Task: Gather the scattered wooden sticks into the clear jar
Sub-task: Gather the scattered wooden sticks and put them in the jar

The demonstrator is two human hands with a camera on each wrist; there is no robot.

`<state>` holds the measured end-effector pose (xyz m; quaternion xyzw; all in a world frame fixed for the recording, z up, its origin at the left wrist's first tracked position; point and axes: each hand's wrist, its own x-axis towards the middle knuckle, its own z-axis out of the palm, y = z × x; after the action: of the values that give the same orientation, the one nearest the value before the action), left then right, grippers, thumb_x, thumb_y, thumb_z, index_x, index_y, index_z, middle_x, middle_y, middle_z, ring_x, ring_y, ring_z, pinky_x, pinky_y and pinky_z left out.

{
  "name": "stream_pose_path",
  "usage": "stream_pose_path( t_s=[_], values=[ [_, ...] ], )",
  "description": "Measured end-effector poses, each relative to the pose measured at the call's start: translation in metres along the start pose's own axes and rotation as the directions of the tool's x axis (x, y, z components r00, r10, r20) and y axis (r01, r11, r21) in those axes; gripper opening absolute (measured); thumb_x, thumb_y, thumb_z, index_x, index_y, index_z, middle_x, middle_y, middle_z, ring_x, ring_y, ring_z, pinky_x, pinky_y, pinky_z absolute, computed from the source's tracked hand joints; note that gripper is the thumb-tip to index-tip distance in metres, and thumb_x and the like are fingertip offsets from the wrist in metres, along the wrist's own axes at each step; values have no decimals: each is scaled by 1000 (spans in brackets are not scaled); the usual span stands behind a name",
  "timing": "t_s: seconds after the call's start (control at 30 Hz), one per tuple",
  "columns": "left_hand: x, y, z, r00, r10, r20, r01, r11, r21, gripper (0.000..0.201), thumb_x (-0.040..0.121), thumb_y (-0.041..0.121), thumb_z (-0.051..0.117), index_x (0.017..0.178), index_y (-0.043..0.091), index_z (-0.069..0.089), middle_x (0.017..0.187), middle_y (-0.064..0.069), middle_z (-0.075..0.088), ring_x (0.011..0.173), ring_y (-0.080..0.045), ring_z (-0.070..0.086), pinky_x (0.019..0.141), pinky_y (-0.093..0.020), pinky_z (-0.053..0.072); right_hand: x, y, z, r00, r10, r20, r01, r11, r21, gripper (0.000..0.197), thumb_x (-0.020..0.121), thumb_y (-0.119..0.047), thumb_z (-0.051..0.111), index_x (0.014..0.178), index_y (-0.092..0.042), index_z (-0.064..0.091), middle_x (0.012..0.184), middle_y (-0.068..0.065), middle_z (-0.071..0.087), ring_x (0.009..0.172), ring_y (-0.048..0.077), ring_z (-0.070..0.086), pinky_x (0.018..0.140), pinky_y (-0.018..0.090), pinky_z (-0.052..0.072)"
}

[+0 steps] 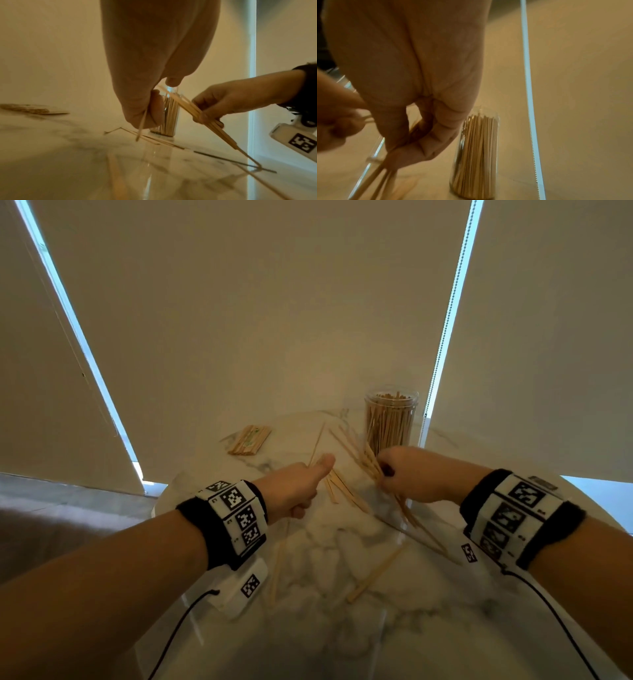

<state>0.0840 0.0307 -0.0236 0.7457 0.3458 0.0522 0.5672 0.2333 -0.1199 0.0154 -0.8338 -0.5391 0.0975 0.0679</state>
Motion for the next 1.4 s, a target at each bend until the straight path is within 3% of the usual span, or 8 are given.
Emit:
stream_pose_path(
  t_s=[0.1,0.2,0.43,0.63,0.87,1.0,1.13,1.4],
  values=[
    [-1,10,17,996,91,2,-91,994,-68,93,82,86,44,139,13,44,113,-3,64,95,-17,64,80,-33,57,-2,-9,-12,990,-50,-136,79,973,219,15,94,-28,63,86,-16,63,77,-1,68,68,14,67,66,29,55],
    [0,22,38,958,279,60,-265,948,-178,91,78,91,42,123,15,63,109,-5,74,98,-20,73,93,-46,60,-2,-28,-10,973,-94,-210,163,927,337,15,93,-19,60,79,-20,64,69,-1,70,61,6,68,61,23,55],
    [3,28,41,889,435,-142,-455,872,-177,65,105,61,25,117,5,56,70,-7,64,43,-15,48,45,-30,47,-1,-38,-8,912,-87,-401,182,962,204,28,89,-22,60,61,-29,61,61,-5,66,57,6,62,58,21,47],
    [1,21,17,902,403,-153,-414,909,-48,36,110,44,32,95,17,50,65,3,49,52,-12,42,47,-26,36,-7,-35,-4,952,-159,-262,196,973,119,23,87,-48,67,95,-27,67,87,-9,62,77,7,61,71,24,51],
    [-1,8,-35,980,194,-54,-183,969,165,25,110,24,39,89,14,49,71,-3,52,56,-15,47,51,-27,39,-24,9,22,937,203,284,-86,923,-376,15,91,-24,65,81,-14,67,79,-1,63,68,15,56,60,21,42],
    [-5,-10,-43,996,59,68,-90,728,680,45,101,52,53,82,12,54,73,-6,52,59,-21,47,53,-28,39,-23,6,33,954,185,236,-89,927,-366,17,89,-18,62,101,-9,70,98,5,70,89,24,65,67,25,47],
    [-15,-24,-27,998,-13,66,-57,357,932,55,100,56,53,67,12,48,66,-2,49,57,-16,45,55,-30,35,-22,0,37,969,145,201,-65,932,-357,24,88,-20,61,67,-16,50,68,-1,50,60,16,46,49,22,34],
    [-14,-15,-8,998,26,58,-63,310,949,39,102,28,57,69,11,47,66,-2,45,61,-18,45,47,-25,32,-39,-20,37,910,-6,415,61,991,-120,13,82,-21,70,92,-27,65,87,-9,62,76,11,54,66,26,43]
  ],
)
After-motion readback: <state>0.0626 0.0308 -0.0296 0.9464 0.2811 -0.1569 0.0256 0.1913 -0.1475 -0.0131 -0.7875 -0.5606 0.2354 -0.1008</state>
